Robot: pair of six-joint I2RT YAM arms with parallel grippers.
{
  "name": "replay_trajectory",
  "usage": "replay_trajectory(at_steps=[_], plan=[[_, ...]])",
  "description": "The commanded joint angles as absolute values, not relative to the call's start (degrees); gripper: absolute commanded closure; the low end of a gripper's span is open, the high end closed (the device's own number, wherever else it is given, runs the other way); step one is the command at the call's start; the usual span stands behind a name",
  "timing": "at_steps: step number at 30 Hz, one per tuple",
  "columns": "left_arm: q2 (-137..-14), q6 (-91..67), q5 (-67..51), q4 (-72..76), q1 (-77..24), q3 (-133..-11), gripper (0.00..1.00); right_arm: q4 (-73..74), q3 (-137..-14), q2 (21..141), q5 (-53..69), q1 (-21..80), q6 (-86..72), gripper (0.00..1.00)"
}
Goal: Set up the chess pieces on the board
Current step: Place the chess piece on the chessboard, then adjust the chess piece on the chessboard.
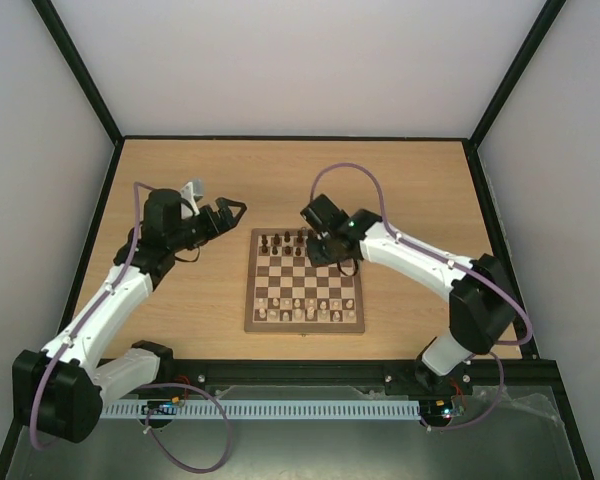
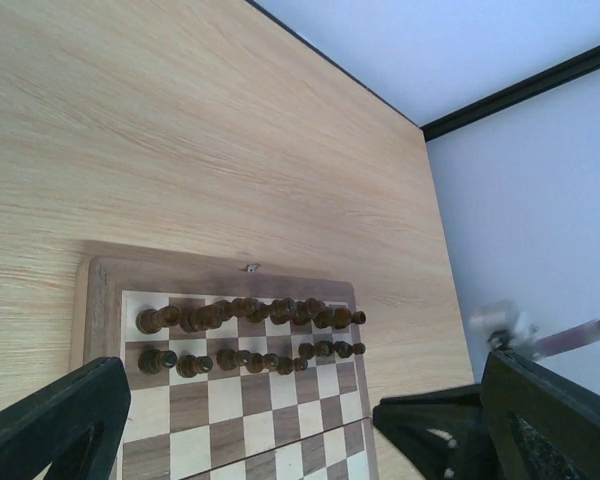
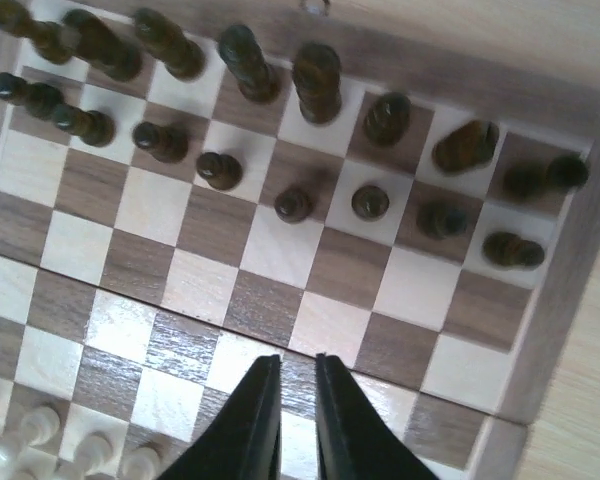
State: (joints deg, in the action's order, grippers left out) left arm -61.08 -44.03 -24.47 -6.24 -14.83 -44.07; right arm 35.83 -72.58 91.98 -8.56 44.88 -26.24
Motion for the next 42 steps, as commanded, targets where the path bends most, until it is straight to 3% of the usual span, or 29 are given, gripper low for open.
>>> replay_trajectory(at_steps=[1, 9, 17, 42], plan=[[-58.6, -42.4, -22.9, -6.8, -14.8, -43.8, 0.01, 21.4, -63.0, 88.6, -10.7, 47.0, -31.3, 0.94], [-58.2, -42.7, -22.4, -6.9, -14.8, -42.8, 0.01, 15.6, -60.3, 92.7, -14.6, 48.7, -33.4, 0.99], [-57.6, -42.0, -21.7, -8.2, -14.8, -43.2, 0.01, 16.2, -62.6, 98.8, -19.2, 48.6, -34.9, 0.95], [-59.1, -41.7, -21.5, -7.8, -14.5, -44.1, 0.01, 15.6, -66.0, 103.8, -16.7, 46.7, -32.5, 0.95]])
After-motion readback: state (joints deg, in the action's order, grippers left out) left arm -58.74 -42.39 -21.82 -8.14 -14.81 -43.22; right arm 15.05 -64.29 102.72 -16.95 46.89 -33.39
